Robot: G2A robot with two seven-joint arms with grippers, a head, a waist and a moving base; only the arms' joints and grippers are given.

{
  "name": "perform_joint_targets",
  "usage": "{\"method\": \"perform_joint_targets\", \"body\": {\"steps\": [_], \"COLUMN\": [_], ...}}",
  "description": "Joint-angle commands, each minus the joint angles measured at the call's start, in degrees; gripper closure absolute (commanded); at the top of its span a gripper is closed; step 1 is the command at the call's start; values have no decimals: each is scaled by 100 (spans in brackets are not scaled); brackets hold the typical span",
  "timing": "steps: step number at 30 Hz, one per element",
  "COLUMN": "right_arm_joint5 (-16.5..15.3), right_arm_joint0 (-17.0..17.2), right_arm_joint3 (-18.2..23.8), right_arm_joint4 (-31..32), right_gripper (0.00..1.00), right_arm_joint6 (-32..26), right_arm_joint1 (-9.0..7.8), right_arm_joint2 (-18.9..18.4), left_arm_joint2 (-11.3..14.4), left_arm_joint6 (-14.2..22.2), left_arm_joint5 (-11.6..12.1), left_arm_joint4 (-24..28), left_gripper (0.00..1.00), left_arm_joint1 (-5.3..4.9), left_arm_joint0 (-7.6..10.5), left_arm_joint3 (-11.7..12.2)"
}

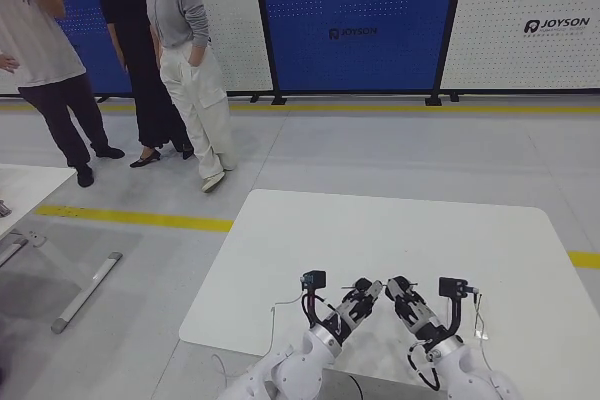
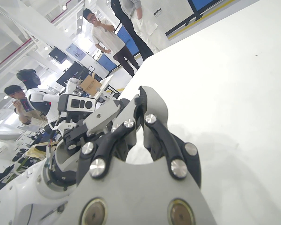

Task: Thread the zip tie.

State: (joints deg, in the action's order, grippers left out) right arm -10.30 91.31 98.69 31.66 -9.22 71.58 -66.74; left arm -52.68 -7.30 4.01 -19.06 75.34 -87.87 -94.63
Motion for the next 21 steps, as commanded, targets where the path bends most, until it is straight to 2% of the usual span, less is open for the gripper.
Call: {"method": "perform_joint_targets", "body": {"steps": [1, 19, 20, 21], "right_arm_joint5": [3, 9, 12, 13], "right_arm_joint0": [4, -56, -60, -62], "right_arm_joint3": [13, -14, -17, -20], "right_arm_joint4": [-2, -45, -61, -76], "right_gripper": [100, 100, 92, 63], "right_arm_joint6": [5, -87, -93, -99], "right_arm_joint1": [-1, 4, 4, 5], "right_arm_joint2": [-9, 2, 1, -1], "left_arm_joint2": [1, -15, -16, -19], "left_arm_joint6": [-16, 71, 68, 55], "left_arm_joint5": [-1, 83, 76, 64], "left_arm_joint4": [-1, 19, 17, 12], "left_gripper": [100, 100, 100, 100], "left_arm_joint1": [2, 0, 1, 1], "left_arm_joint0": [6, 29, 32, 35], "left_arm_joint3": [6, -12, -9, -6]}}
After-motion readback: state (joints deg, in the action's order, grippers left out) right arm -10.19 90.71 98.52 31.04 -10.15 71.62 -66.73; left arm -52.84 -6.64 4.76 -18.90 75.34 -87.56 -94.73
